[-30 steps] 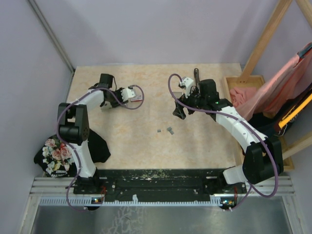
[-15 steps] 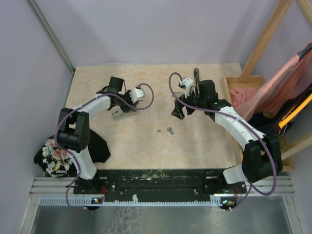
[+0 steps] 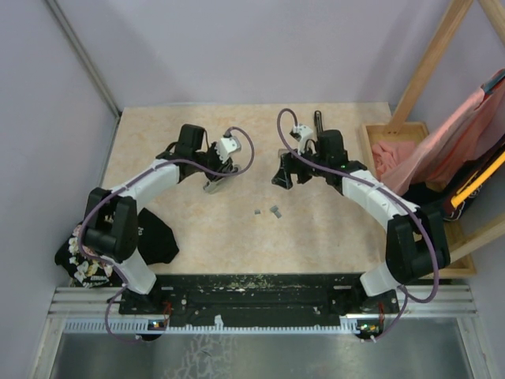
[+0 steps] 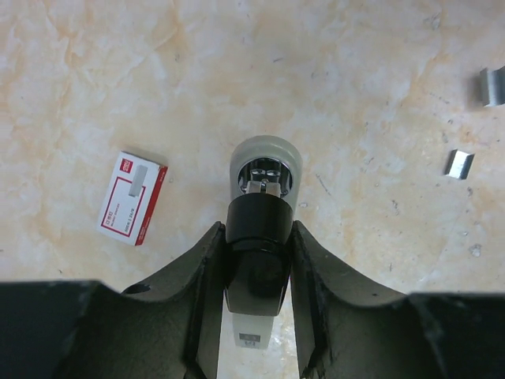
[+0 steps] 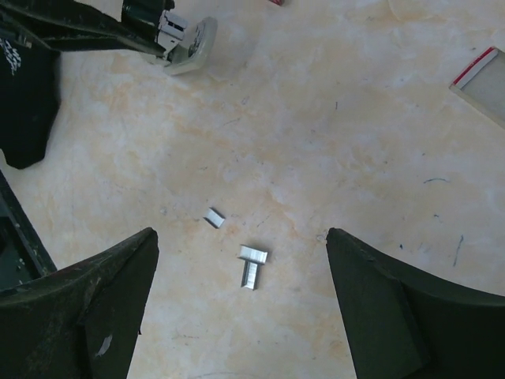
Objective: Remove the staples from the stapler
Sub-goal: Pick up the stapler from the center of the board, then unload the staple at the center of the board.
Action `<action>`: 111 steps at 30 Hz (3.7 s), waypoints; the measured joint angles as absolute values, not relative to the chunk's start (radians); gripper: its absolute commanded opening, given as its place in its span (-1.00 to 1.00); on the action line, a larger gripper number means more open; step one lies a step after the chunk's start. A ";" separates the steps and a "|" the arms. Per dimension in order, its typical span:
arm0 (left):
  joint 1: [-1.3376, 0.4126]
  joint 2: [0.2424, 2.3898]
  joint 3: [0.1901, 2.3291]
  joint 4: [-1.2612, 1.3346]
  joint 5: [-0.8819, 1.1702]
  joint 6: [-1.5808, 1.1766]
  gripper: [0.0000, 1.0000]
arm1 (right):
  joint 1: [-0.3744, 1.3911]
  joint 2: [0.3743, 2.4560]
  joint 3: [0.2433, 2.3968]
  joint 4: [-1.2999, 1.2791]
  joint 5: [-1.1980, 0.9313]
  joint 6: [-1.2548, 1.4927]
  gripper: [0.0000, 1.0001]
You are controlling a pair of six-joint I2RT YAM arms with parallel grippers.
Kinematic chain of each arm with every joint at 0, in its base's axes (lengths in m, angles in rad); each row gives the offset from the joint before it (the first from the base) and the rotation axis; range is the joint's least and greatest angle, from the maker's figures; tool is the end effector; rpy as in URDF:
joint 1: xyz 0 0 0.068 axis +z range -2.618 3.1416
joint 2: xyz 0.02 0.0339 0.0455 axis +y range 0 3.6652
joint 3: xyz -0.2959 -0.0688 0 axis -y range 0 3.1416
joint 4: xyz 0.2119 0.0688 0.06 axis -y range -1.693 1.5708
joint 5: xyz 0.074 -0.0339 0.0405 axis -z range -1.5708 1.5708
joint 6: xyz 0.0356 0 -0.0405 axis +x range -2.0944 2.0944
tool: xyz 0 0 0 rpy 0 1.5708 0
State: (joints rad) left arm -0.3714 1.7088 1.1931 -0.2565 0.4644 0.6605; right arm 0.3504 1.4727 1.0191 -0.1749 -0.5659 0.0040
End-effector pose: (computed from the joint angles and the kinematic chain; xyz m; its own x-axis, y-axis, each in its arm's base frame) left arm 0.3208 -0.1420 0.2804 -0.1309 0.6397 -0.7574 0.8912 0.4106 0.1927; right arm 0.2677 0.1181 0.3079 -0.5550 -0.1992 -0.8076 -0.6949 0.6447 0.3185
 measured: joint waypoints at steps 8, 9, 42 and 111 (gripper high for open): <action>-0.417 1.631 1.111 -0.141 0.493 0.575 -1.00 | 0.350 1.568 1.030 -0.142 -0.580 0.173 0.57; -0.424 1.617 1.086 -0.117 0.495 0.566 -1.00 | 0.350 1.583 1.041 -0.141 -0.584 0.192 0.55; -0.554 1.517 0.838 0.250 0.452 0.467 -1.00 | 0.402 1.757 1.154 -0.081 -0.580 0.416 0.29; -0.576 1.526 0.803 0.313 0.453 0.463 -1.00 | 0.357 1.897 1.152 -0.096 -0.621 0.364 -0.34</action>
